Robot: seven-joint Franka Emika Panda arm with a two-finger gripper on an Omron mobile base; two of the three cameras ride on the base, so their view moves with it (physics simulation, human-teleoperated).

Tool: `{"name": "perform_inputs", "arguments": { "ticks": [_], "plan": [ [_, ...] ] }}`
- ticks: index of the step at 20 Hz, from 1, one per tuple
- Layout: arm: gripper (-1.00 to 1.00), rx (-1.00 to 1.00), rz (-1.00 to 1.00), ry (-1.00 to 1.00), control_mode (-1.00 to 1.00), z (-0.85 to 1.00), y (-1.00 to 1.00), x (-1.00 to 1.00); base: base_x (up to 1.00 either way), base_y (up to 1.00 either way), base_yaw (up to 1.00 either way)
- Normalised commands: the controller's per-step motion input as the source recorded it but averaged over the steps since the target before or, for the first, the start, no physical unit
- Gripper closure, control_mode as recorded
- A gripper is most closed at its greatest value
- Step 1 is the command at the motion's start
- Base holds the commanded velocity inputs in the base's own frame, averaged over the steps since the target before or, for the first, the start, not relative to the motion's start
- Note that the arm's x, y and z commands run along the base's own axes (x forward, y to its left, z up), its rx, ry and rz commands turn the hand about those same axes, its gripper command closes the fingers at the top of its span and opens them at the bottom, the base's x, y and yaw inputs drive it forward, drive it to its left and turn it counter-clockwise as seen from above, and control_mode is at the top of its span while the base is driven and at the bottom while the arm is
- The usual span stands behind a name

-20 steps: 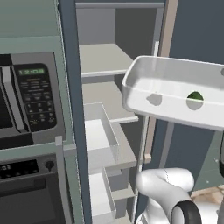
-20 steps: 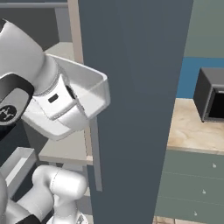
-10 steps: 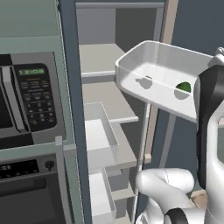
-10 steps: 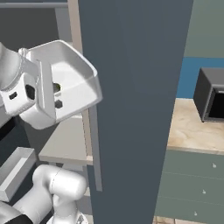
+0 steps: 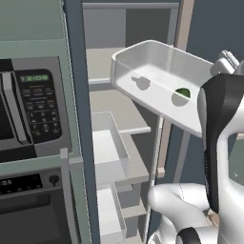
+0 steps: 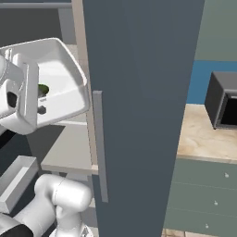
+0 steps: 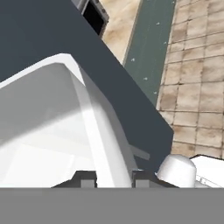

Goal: Take the avocado and garlic out of the freezer and place them in the tupperware container on the counter. Then put the tupperware containing the vegetables back in the freezer.

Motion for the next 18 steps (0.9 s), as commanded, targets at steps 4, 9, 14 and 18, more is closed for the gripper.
{"name": "perform_inputs", "arguments": {
  "ticks": [4,9,14,18],
  "plan": [
    [1.00,0.13,-0.03,0.00,-1.00,0.01,0.43,0.25,0.00,0.00,0.00],
    [1.00,0.14,-0.10,0.00,-1.00,0.00,0.22,0.53,0.00,0.00,0.00],
    [1.00,0.12,-0.04,0.00,-1.00,0.00,0.34,0.34,0.00,0.00,0.00],
    [1.00,0.08,-0.01,0.00,-1.00,0.00,0.44,0.25,0.00,0.00,0.00]
  ]
}}
